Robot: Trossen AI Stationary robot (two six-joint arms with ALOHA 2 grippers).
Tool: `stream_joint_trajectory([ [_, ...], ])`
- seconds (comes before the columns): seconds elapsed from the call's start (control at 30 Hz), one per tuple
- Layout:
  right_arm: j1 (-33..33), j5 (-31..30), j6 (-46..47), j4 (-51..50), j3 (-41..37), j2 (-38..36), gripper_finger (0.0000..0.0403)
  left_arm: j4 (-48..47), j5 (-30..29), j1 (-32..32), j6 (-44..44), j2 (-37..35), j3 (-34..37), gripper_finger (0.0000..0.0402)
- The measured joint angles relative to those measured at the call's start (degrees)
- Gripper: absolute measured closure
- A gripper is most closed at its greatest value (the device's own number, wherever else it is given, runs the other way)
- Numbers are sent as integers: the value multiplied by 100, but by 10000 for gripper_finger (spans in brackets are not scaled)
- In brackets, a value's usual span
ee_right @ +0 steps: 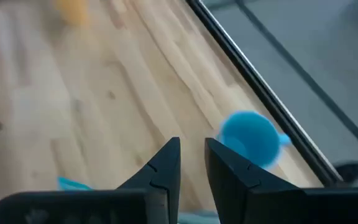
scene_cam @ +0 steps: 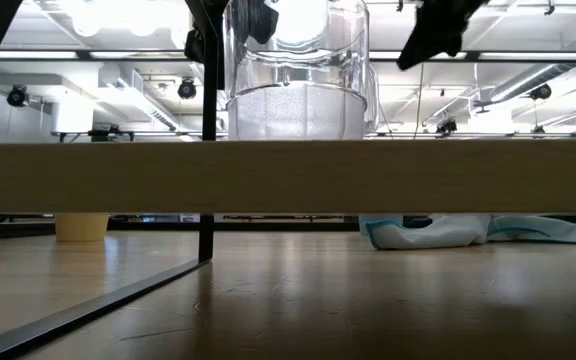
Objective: Stack small to large cups/mugs on shelf
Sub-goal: Put the blue cup on the shelf
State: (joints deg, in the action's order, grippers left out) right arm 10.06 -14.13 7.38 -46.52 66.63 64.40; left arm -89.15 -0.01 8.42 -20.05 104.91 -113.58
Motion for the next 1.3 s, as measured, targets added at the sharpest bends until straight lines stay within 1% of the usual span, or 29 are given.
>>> stream_joint_trajectory([
  [0.1, 353, 4, -95, -519, 397, 492, 335, -3, 5, -26, 0, -54, 2, 329],
  [0.23, 743, 181, -223, -1021, 771, 1131, 335, 4, 9, -50, 56, -125, 4, 329],
  [0.33, 942, 396, -416, -1056, 950, 1532, 335, 9, 6, -57, 259, -177, 7, 329],
  [0.47, 1096, 411, -854, -1071, 1149, 2060, 335, 10, 6, -57, 321, -189, 11, 329],
  [0.57, 1179, 461, -1178, -1083, 1252, 2386, 335, 8, 6, -57, 606, -189, 11, 329],
  [0.63, 1243, 694, -1343, -1194, 1309, 2572, 335, 10, 5, -57, 731, -189, 12, 329],
  [0.73, 1320, 1011, -1416, -1344, 1342, 2782, 335, 1, 6, -61, 761, -189, 15, 329],
  [0.9, 1449, 1045, -1823, -1355, 1344, 3013, 335, -27, 6, -61, 1043, -189, 15, 329],
  [1.2, 1863, 1043, -1941, -1353, 1344, 3210, 343, -34, 4, -59, 1320, -195, 15, 329],
  [1.23, 1925, 1067, -1941, -1350, 1344, 3225, 344, -32, 3, -59, 1322, -195, 15, 329],
  [1.3, 2026, 1327, -1928, -1341, 1344, 3274, 344, -27, 2, -59, 1325, -195, 15, 329],
])
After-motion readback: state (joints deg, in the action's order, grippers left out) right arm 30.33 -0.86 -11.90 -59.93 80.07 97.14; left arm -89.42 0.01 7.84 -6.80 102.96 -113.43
